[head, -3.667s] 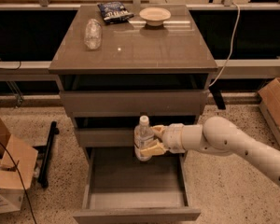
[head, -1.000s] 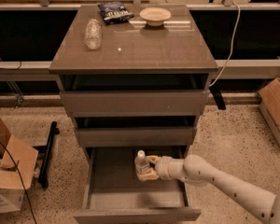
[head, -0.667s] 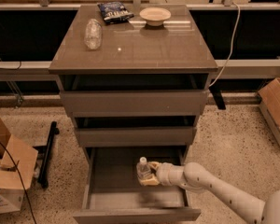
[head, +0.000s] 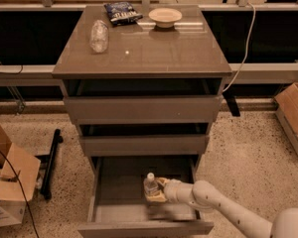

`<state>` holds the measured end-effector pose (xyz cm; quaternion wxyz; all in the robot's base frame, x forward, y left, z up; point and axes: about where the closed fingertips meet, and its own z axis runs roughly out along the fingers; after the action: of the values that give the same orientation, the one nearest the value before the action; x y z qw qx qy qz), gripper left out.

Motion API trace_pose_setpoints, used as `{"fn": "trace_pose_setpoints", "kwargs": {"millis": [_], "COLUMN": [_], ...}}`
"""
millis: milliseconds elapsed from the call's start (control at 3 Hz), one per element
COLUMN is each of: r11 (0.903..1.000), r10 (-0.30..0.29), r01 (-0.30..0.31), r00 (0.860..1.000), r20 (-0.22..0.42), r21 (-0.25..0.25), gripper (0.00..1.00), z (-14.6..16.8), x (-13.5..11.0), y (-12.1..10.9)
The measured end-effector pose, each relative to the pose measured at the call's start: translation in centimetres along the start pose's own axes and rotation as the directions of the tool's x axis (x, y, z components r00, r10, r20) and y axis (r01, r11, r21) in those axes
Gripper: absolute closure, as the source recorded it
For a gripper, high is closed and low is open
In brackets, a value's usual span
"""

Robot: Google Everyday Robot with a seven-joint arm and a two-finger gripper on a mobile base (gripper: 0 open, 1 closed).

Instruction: Place blue plastic bottle into bottom drawer

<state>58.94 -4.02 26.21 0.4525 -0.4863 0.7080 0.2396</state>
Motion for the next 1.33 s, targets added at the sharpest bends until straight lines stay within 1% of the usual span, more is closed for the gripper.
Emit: {"fn": "trace_pose_setpoints", "kwargs": {"millis": [333,667,1000,1333], "r11": [0.9999,0.9991,0.9968,0.9955], "r10": [0.013,0.043,0.080,0.095], "r01": [-0.013,-0.043,-0.080,-0.095], "r00": [1.000,0.999,0.996,0.995], "r20": [0.022,0.033,0.036,0.037], "r21": [0.008,0.004,0.003,0.003], "gripper": [0.73,0.51,0.19,0.00], "z": [1.2,2.2,3.0,3.2], "x": [2.1,4.2,6.1,6.8], "y": [0.2,0.2,0.5,0.6]}}
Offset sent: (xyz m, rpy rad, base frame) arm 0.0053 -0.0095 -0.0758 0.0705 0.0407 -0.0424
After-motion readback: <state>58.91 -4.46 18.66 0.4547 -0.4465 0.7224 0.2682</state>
